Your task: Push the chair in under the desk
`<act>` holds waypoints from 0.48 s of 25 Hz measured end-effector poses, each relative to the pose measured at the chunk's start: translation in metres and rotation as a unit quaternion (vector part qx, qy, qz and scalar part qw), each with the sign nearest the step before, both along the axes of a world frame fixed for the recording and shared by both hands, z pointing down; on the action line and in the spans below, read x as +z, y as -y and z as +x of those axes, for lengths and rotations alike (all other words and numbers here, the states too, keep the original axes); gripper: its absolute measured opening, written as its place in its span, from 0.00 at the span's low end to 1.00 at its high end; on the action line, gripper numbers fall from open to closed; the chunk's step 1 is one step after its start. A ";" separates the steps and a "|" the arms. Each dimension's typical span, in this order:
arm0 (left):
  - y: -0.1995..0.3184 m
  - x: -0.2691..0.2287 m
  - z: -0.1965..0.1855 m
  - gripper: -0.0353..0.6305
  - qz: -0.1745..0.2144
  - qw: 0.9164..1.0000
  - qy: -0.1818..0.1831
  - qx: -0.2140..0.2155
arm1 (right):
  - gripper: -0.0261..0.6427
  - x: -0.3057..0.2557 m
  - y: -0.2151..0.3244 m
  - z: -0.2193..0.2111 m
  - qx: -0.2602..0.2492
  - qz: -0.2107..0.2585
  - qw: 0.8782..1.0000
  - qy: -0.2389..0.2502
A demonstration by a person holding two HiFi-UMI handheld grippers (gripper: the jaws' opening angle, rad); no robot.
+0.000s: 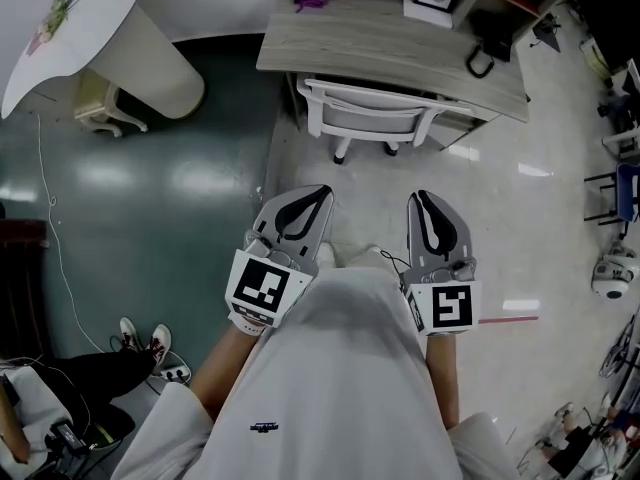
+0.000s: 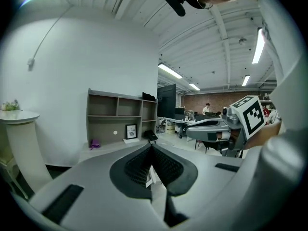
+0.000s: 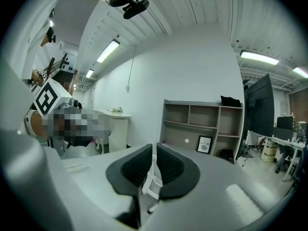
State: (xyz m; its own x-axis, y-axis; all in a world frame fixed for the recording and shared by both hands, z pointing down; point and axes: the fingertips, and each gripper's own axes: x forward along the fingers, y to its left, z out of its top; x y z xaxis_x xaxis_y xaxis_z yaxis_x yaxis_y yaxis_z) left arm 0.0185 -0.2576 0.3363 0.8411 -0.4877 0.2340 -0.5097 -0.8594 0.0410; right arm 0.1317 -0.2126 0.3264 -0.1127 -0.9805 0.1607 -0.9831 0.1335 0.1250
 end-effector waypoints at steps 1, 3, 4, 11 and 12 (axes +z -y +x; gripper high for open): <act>-0.003 -0.001 -0.002 0.06 0.000 1.000 -0.001 0.001 | 0.09 0.000 -0.004 -0.002 -0.002 0.001 1.000 -0.003; -0.008 -0.001 -0.006 0.06 -0.002 1.000 0.000 0.001 | 0.09 0.003 -0.012 -0.006 -0.002 0.000 1.000 -0.006; -0.011 0.000 -0.008 0.06 -0.008 1.000 0.003 0.002 | 0.09 0.004 -0.015 -0.007 -0.002 -0.002 1.000 -0.004; -0.016 0.003 -0.012 0.06 -0.012 1.000 -0.004 -0.002 | 0.09 0.007 -0.025 -0.012 0.002 -0.004 1.000 0.017; -0.017 0.002 -0.012 0.06 -0.012 1.000 -0.005 -0.002 | 0.09 0.006 -0.025 -0.012 0.002 -0.004 1.000 0.019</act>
State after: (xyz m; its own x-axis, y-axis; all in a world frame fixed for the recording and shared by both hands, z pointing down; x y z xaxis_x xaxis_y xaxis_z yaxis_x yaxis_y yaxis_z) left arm 0.0067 -0.2408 0.3382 0.8416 -0.4855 0.2366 -0.5126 -0.8560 0.0669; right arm 0.1196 -0.1878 0.3327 -0.1144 -0.9798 0.1640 -0.9877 0.1299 0.0868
